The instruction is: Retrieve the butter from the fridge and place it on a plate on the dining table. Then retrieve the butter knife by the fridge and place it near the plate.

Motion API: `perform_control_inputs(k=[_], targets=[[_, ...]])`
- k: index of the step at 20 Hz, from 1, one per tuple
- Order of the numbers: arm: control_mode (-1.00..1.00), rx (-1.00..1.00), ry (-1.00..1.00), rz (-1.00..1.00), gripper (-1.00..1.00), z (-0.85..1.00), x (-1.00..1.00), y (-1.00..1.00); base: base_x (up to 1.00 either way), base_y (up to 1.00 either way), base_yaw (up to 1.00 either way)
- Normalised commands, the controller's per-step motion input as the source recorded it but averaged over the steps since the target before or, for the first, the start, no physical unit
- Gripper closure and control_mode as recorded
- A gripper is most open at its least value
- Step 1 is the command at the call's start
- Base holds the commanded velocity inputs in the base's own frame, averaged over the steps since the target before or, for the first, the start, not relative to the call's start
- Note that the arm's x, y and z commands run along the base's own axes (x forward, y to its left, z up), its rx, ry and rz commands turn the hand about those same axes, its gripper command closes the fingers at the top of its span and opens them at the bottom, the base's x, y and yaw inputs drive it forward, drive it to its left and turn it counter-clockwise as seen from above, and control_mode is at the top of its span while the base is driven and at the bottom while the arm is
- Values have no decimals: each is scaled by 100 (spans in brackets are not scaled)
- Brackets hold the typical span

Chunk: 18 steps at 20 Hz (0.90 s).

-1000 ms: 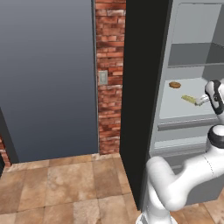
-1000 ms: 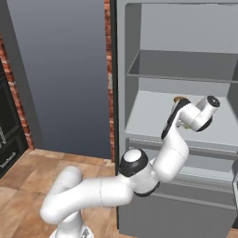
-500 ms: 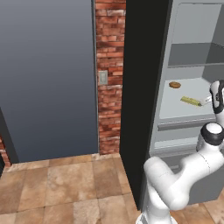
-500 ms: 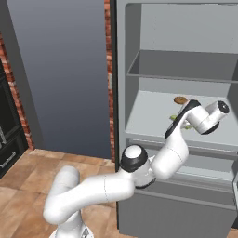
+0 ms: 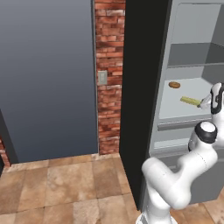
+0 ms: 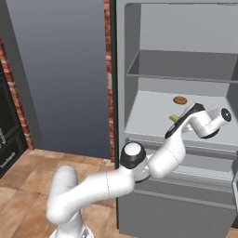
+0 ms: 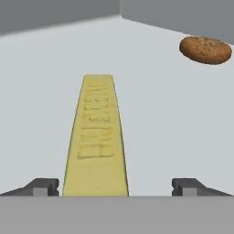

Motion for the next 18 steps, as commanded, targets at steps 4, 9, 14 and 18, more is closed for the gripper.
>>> perform_control_inputs(k=[4,9,14,18], targets=[[-100,-7,-17,21,-100,-30,7,51,0,0,0],[-100,-13,-12,21,100,-54,0,91,0,0,0],[-100,-11,0,6,100,-27,-11,58,0,0,0],[-100,-13,-3,-10,100,23,-85,32,0,0,0]])
